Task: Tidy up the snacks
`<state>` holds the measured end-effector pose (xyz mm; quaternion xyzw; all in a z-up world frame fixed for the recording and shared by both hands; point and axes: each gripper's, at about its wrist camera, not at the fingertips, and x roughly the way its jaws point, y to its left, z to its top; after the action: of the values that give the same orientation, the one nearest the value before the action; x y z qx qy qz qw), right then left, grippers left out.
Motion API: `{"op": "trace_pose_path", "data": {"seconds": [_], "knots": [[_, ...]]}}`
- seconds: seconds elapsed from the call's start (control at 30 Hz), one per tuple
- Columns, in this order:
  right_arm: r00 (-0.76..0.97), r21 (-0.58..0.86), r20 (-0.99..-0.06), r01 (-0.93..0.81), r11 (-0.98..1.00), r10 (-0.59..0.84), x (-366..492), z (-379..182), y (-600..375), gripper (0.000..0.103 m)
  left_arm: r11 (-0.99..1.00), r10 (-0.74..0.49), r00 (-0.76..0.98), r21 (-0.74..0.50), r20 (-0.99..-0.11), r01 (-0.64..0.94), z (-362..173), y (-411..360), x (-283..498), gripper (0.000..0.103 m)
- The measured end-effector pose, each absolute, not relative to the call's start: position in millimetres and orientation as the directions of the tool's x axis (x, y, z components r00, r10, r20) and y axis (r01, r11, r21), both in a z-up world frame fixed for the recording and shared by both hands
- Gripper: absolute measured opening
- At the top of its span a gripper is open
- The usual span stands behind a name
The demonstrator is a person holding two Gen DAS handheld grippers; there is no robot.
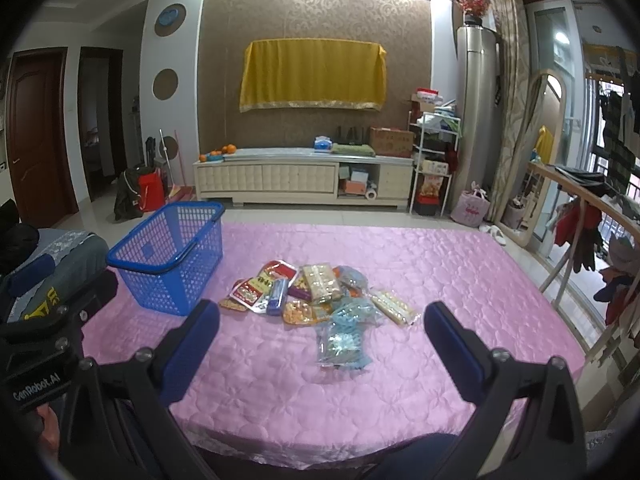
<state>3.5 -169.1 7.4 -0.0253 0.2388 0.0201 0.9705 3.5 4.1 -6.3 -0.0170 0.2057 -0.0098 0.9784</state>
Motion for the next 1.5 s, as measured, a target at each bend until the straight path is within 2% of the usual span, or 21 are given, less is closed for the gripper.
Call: {"op": "trace_pose_path", "data": {"seconds": [1.5], "knots": [[0.864,-0.012,-0.5,-0.081,0.997,0.064,6.6,-1.3,-169.8,0.103,0.999,-0.021,0.904,-0.04,-0.427,0.004,-10.6,4.8,3.0,0.103]]}}
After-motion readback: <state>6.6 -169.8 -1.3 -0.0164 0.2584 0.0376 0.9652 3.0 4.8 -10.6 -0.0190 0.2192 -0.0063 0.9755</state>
